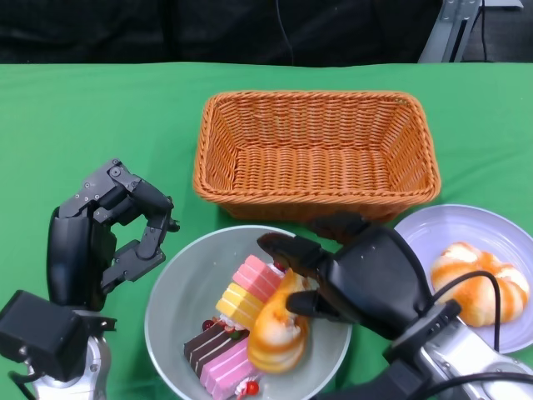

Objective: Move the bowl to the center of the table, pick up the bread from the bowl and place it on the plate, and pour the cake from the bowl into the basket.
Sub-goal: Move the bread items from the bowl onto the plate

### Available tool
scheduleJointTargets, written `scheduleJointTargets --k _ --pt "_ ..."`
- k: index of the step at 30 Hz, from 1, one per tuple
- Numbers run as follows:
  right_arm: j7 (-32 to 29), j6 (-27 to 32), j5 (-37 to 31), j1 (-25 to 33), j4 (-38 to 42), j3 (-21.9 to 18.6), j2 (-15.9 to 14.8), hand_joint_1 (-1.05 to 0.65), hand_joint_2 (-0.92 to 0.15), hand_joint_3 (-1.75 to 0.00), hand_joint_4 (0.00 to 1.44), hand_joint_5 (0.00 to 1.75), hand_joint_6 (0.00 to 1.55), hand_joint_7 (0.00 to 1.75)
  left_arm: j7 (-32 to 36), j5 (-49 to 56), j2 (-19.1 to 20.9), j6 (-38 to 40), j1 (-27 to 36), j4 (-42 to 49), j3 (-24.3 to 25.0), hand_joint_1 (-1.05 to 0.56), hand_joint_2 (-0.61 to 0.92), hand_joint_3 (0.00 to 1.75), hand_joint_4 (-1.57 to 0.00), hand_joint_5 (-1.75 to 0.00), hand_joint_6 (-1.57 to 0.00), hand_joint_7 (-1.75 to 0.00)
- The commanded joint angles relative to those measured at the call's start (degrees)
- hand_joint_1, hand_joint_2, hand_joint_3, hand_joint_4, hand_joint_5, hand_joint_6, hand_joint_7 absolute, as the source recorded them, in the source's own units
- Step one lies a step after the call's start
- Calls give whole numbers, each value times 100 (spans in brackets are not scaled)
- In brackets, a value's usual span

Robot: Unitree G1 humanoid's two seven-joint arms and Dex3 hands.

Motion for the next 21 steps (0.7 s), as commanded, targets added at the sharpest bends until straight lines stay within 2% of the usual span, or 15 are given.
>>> scheduleJointTargets --k 1,6,14,18,21 --pt "-129 107 36 -114 281 67 110 -64 -92 -2 75 2 62 0 5 -3 81 -58 -13 14 31 -8 75 76 -76 -156 -73 -141" --pt "-436 228 122 -357 724 74 406 -61 -92 -3 76 2 63 0 27 -12 92 -111 -30 30 65 -7 78 72 -75 -156 -73 -139" --pt "-885 203 375 -639 1331 69 699 -59 -92 -8 77 3 59 0 83 65 113 -188 -51 44 89 -8 79 71 -76 -155 -73 -140" --pt "-1182 44 538 -712 1440 30 684 -59 -92 -29 73 1 48 1 102 98 130 -201 -67 78 102 -9 78 70 -75 -156 -73 -141" --pt "-1367 -98 676 -756 1502 -18 666 -61 -92 -34 71 0 44 0 57 55 139 -192 -79 117 102 -8 79 70 -74 -157 -73 -141"
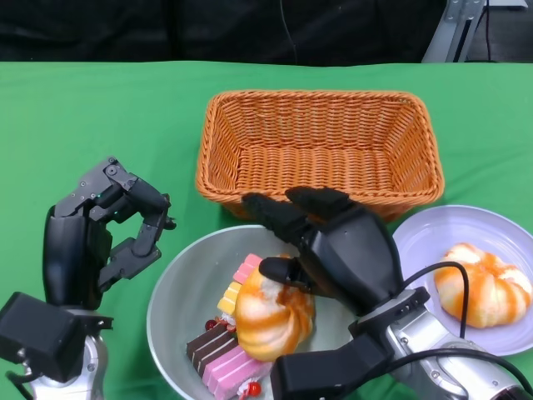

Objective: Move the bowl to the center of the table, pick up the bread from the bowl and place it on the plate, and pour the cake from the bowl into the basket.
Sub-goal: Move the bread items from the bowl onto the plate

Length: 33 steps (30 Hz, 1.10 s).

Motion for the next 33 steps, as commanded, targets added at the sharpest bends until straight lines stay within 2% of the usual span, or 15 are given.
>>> scheduleJointTargets --k 1,7,13,21,25,29,33 --pt "-242 -140 168 -121 95 -105 -81 -62 -92 -35 71 0 44 0 9 -11 107 -70 -43 66 41 -8 79 70 -74 -157 -73 -141" --pt "-186 -265 268 -38 -135 -185 -219 -65 -92 -35 70 1 45 1 -76 -119 105 -72 -50 101 34 -8 80 67 -75 -156 -73 -139" --pt "275 -218 383 345 -949 -258 -445 -68 -92 -29 70 1 48 2 -143 -195 96 -90 -57 128 35 -9 80 64 -76 -156 -73 -139" --pt "1614 -124 653 1041 -2480 -480 -811 -70 -92 -24 69 1 48 1 -132 -145 116 -67 -69 156 42 -10 80 66 -75 -156 -72 -141" --pt "1881 -158 719 1192 -2779 -557 -865 -71 -92 -23 69 1 48 1 -116 -114 124 -78 -66 158 39 -9 79 67 -75 -155 -72 -140" --pt "3183 129 818 1707 -3860 -656 -1216 -76 -92 -13 65 0 45 0 -95 -111 116 -79 -73 150 46 -8 79 68 -76 -155 -72 -141" --pt "3754 263 811 1866 -4211 -740 -1286 -77 -92 -9 63 0 44 0 -91 -97 121 -77 -80 159 51 -7 78 70 -76 -155 -72 -141"
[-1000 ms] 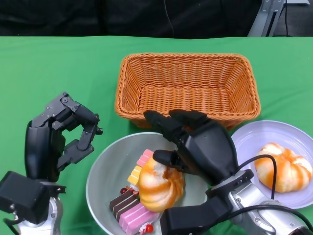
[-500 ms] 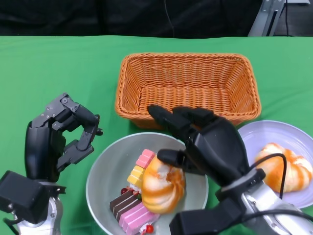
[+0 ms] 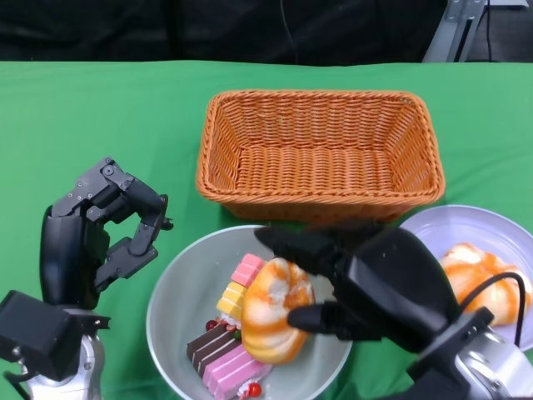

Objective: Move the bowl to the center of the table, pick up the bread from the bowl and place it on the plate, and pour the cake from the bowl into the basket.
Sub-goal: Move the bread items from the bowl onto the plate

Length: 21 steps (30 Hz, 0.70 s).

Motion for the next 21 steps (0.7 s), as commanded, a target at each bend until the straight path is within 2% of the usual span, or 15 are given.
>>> scheduleJointTargets --k 1,6,8,12,15,21 --pt "431 107 67 134 -308 -140 -156 -78 -92 -8 60 0 43 0 21 0 86 -25 -32 35 33 -6 78 71 -76 -155 -72 -141" --pt "783 153 13 199 -432 -152 -194 -79 -92 -7 58 0 42 0 12 -5 86 -37 -36 42 33 -6 78 72 -76 -155 -73 -141" --pt "986 187 -27 228 -478 -120 -230 -83 -92 -9 52 0 38 0 3 -12 84 -53 -37 43 32 -6 78 73 -76 -156 -73 -141" --pt "1099 176 -61 253 -505 -154 -197 -85 -92 -9 50 0 37 0 1 -14 83 -57 -38 44 32 -6 77 74 -76 -156 -73 -142" --pt "1163 233 -436 177 -279 85 -141 -88 -92 -10 47 0 35 0 22 -6 54 -30 -18 -13 17 -7 77 75 -76 -156 -73 -141" --pt "893 311 -966 28 102 369 70 -94 -92 -13 43 0 31 0 96 68 47 7 4 -76 3 -9 76 73 -76 -154 -72 -140"
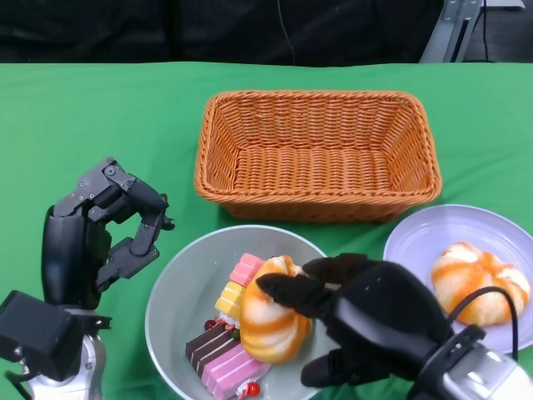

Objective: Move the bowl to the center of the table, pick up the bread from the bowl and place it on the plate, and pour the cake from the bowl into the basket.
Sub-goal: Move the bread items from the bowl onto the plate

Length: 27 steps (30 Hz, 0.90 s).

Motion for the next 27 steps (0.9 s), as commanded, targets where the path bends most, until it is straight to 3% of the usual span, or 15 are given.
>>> scheduleJointTargets --k 1,11,16,27 --pt "-204 43 -195 -163 214 94 92 -94 -92 -13 44 0 32 1 93 60 54 -19 -2 -57 24 -9 77 73 -76 -154 -73 -140" --pt "-1022 -11 -512 -494 1153 397 282 -90 -92 -5 45 1 35 1 89 47 55 -74 -35 3 31 -9 78 73 -76 -154 -72 -141" --pt "-1048 84 -604 -613 1352 517 333 -91 -92 -3 42 0 34 0 94 49 61 -84 -31 -4 28 -10 77 73 -76 -154 -72 -140" --pt "-764 424 -977 -867 1635 820 352 -96 -92 -16 35 0 26 0 111 55 31 28 29 -150 -17 -9 78 71 -77 -155 -73 -141"
